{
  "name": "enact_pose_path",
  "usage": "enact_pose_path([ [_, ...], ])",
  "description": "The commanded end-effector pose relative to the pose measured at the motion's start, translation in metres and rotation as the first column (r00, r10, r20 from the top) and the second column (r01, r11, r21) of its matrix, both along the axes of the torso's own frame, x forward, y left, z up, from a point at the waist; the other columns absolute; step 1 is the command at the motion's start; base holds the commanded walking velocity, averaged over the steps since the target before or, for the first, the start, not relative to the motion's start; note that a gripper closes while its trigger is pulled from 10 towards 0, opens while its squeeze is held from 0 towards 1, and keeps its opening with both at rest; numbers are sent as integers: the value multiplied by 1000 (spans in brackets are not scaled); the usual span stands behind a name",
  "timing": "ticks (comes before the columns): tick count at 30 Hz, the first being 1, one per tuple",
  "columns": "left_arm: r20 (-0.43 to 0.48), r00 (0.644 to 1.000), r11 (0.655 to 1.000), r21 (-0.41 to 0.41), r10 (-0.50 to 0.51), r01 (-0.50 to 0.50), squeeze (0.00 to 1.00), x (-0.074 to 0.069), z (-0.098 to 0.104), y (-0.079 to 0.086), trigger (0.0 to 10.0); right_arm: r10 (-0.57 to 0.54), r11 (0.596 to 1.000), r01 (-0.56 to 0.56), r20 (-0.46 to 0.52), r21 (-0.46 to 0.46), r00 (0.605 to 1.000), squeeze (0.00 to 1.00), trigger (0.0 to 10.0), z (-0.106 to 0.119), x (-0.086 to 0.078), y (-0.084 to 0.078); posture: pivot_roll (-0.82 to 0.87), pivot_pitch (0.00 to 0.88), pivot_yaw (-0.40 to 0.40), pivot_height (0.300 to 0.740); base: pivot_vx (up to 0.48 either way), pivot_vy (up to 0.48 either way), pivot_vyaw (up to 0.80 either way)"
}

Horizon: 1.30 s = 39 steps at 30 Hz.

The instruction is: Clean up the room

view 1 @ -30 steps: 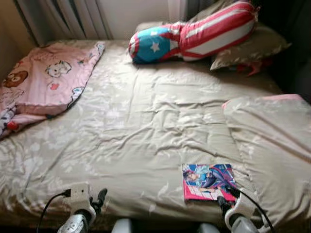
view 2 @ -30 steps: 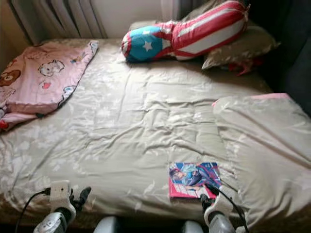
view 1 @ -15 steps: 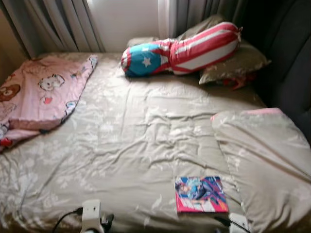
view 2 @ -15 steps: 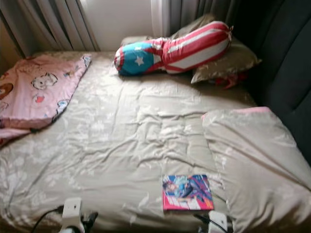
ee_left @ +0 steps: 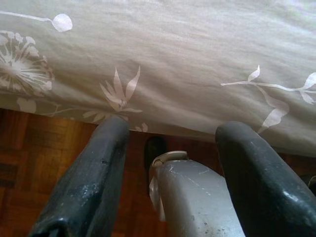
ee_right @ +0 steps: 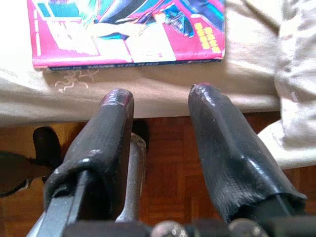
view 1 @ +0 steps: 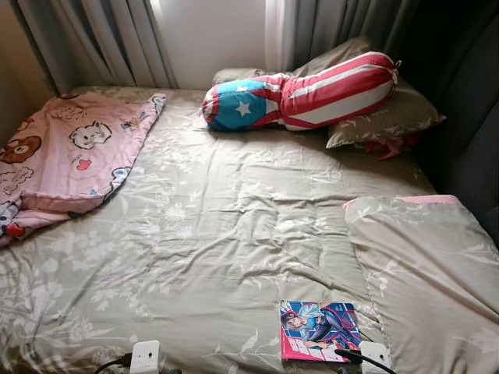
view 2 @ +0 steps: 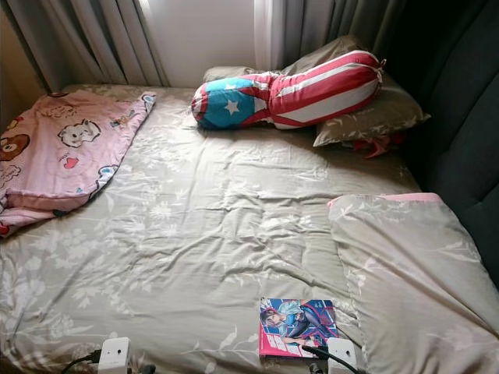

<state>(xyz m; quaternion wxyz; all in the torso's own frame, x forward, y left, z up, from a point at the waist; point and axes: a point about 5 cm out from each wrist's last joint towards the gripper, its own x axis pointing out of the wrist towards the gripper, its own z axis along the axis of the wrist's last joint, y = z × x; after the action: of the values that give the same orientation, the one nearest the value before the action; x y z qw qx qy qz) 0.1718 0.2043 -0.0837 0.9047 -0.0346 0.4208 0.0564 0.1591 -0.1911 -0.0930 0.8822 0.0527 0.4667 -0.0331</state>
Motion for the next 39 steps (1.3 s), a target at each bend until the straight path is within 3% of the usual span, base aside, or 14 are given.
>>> enact_pose_path([
  [1, -29, 999, 1000, 0, -16, 16, 0, -5, -3, -3, 10000, 0, 1000, 0, 4, -20, 1000, 0, 10000, -2, -5, 1, -43, 0, -36, 740, 0, 0, 0],
  [9, -55, 998, 999, 21, -38, 39, 0, -12, -5, 2, 10000, 62, 994, -62, -1, -93, 998, 0, 10000, -3, -11, 0, -37, 0, -29, 740, 0, 142, 200],
  [16, -62, 997, 999, 30, -40, 42, 0, -13, -5, 4, 10000, 51, 995, -52, -18, -86, 999, 0, 10000, -6, -18, 2, -41, 0, -20, 740, 0, 477, 229],
  [39, -63, 996, 998, 36, -57, 60, 0, -13, -5, 6, 10000, 43, 997, -43, -1, -65, 999, 0, 10000, -4, -12, 2, -38, 0, -20, 740, 0, 480, 0],
])
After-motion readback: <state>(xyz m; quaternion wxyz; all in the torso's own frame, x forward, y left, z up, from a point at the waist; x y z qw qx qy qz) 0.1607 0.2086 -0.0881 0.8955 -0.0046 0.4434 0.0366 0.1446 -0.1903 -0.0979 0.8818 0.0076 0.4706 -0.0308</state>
